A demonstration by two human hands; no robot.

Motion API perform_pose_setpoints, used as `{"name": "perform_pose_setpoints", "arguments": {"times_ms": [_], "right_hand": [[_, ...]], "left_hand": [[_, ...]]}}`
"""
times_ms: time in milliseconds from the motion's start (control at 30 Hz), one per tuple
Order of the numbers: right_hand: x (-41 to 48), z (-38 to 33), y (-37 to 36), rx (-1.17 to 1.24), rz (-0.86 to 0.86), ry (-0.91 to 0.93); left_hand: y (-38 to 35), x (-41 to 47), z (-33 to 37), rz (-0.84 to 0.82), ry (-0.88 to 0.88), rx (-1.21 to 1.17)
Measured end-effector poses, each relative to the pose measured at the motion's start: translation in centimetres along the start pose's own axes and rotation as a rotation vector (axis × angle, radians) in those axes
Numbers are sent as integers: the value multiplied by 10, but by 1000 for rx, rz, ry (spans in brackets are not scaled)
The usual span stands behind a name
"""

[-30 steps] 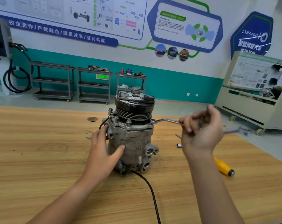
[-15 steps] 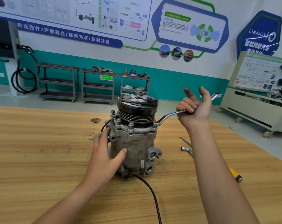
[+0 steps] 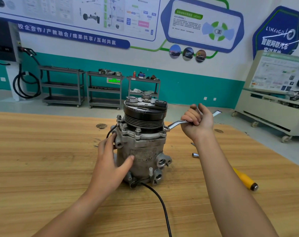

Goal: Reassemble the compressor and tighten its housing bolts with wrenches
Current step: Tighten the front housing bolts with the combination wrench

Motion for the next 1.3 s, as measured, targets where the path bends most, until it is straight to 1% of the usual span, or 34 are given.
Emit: {"name": "perform_pose_setpoints", "arguments": {"times_ms": [100,167,200,267,300,333,400,500,600,700,767,900,967,1067,1300], "right_hand": [[-19,-5,6,13,61,118],[-36,-6,7,-7,64,170],[-45,0,8,-88,67,167],[-64,25,14,-383,100,143],[-72,40,19,-477,131,132],[-78,53,24,-470,166,111],[-80,62,20,-340,150,111],[-78,34,-11,-350,83,172],[-73,1,-43,-293,-2,229],[-59,-15,-65,-233,-30,258],[-47,-18,-71,-169,-9,313],[-24,-17,-68,-124,135,416],[-16,-14,-59,-69,174,403],[-10,-8,-45,2,172,348],[8,0,-24,69,185,180]], "left_hand": [[0,0,0,-1,-8,4],[0,0,1,1,-13,3],[-1,0,2,2,-14,2],[0,1,2,-2,-13,11],[1,1,1,-5,-11,14],[1,0,0,-3,-7,11],[3,1,-1,2,-8,9],[4,1,1,1,-19,-5],[3,2,0,6,-37,9],[5,3,1,15,-25,15],[8,5,0,21,-7,14],[14,6,0,54,-6,22],[15,7,0,59,1,17],[14,7,0,61,-2,3],[11,5,-1,46,3,-18]]}}
Point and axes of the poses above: each hand's wrist, its own x-axis towards the middle knuckle, its own y-axis out of the back of the hand, z = x × y, the point moved 4 cm from there along x, towards the middle knuckle, and after that the axes turned 10 degrees about -z, right-handed, at the moved point
